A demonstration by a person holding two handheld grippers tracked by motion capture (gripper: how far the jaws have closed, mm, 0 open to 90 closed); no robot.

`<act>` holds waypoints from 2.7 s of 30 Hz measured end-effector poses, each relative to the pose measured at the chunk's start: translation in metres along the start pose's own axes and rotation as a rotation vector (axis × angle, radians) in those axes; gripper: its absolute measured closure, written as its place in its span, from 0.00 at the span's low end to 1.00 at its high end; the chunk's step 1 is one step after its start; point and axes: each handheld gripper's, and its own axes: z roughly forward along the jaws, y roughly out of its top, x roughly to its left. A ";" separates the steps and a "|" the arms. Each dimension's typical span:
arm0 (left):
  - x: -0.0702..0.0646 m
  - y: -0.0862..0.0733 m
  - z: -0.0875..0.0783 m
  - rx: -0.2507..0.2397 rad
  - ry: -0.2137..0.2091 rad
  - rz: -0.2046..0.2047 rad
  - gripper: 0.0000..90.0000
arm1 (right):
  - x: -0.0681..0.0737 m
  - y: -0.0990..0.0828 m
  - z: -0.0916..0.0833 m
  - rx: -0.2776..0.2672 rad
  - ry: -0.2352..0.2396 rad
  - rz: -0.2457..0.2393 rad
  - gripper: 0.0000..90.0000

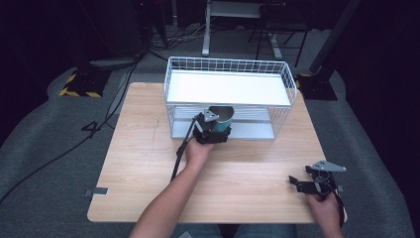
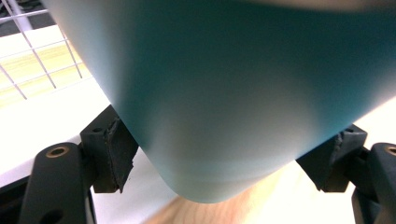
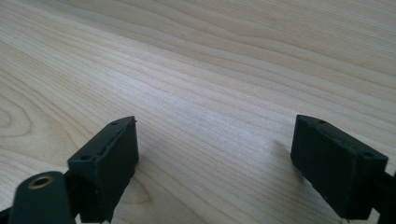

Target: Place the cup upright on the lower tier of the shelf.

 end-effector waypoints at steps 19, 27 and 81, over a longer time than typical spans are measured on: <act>0.002 0.009 0.041 -0.029 0.092 -0.033 0.25 | 0.001 0.001 0.001 0.000 0.015 -0.011 0.18; 0.005 0.008 0.053 -0.008 0.113 -0.040 0.25 | 0.001 0.001 0.001 0.000 0.015 -0.011 0.18; 0.001 -0.006 -0.002 -0.002 0.113 -0.102 0.04 | 0.001 0.001 0.001 -0.001 0.021 -0.017 0.17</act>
